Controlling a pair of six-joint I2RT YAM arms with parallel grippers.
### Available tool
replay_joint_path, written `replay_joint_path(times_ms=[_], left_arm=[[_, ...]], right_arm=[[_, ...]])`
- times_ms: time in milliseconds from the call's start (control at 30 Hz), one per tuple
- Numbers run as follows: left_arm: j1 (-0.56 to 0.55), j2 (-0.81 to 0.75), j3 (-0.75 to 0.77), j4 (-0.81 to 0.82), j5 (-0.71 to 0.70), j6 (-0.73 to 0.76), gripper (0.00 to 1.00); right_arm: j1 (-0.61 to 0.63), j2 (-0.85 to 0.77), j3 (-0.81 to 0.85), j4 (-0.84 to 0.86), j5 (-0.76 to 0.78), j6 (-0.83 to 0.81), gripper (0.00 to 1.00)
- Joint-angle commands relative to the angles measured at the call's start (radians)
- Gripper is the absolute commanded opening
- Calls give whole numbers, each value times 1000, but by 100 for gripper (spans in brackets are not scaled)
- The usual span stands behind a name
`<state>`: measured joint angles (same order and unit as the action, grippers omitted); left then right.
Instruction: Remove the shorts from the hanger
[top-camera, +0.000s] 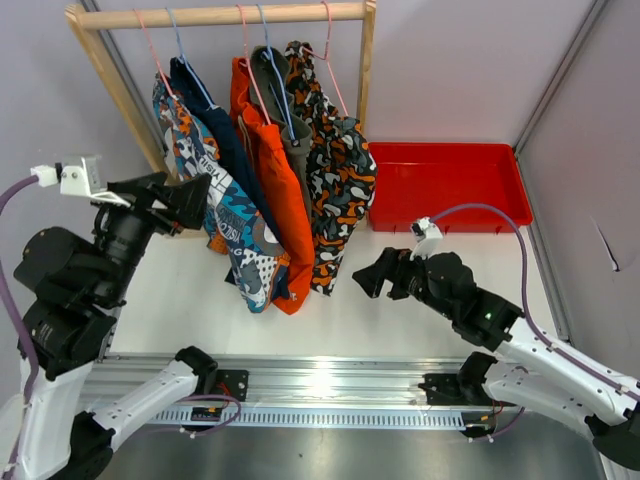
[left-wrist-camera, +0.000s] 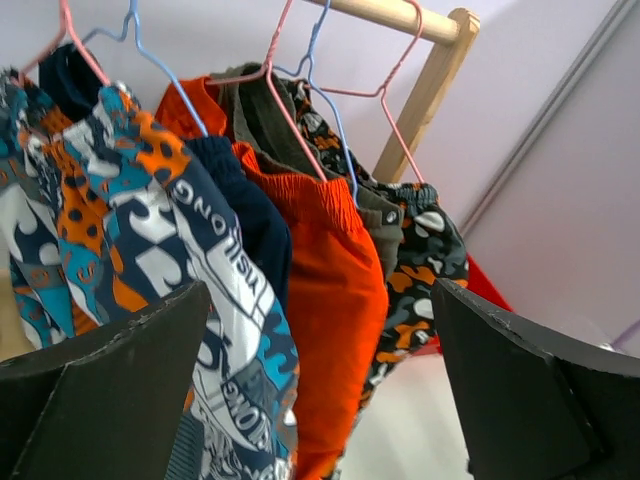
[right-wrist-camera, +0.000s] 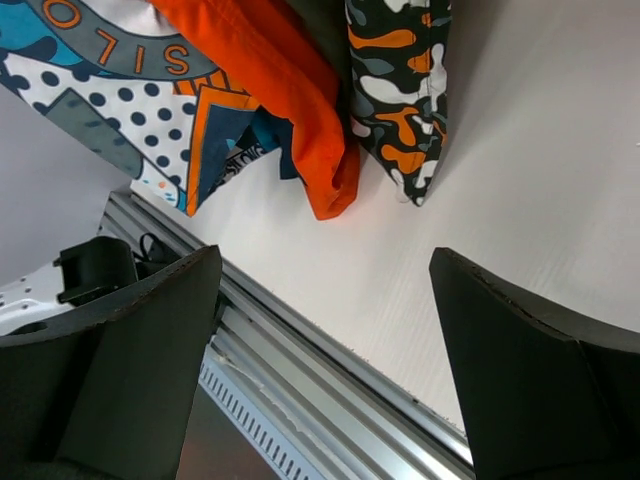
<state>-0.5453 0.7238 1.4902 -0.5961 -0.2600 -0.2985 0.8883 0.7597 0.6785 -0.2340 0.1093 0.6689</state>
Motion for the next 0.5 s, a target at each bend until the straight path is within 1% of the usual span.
replay_joint_path(times_ms=[0,67,100,133,167,200,233,267,300,333,367,400,467], left_arm=[[-4,45,35,90,-34,117,99],[-4,4,-13,229,63,200,99],[-4,-68,-112,321,91,260,99],[-2,-96,-187,458,65,272,99],[-4,-107,-206,493,3,282,99],[-4,-63,-146,490,-63,295,99],[-2,-16,-96,422,-206,327,99],[-4,43,-50,373,-275,344,99],[-4,169,120,333,-335,396,99],[-1,234,174,255,-382,429,98],[1,297,221,225,-395,468,97],[13,412,381,178,-407,467,95],[48,515,482,119,-372,432,93]], right_arm=[[0,7,70,-31,56,-43,93],[1,-2,66,-39,66,-54,93],[0,-20,58,-36,67,-58,93],[0,-29,41,-33,78,-60,93],[-2,-39,33,-33,85,-57,93],[-3,-52,26,-31,90,-55,93],[-6,-56,23,-31,86,-55,93],[-9,-56,23,-45,81,-57,93],[-17,-54,26,-53,76,-58,93],[-18,-50,27,-59,63,-63,93],[-20,-49,27,-60,59,-69,93],[-22,-49,27,-59,55,-74,93],[-22,-53,32,-64,53,-80,93]])
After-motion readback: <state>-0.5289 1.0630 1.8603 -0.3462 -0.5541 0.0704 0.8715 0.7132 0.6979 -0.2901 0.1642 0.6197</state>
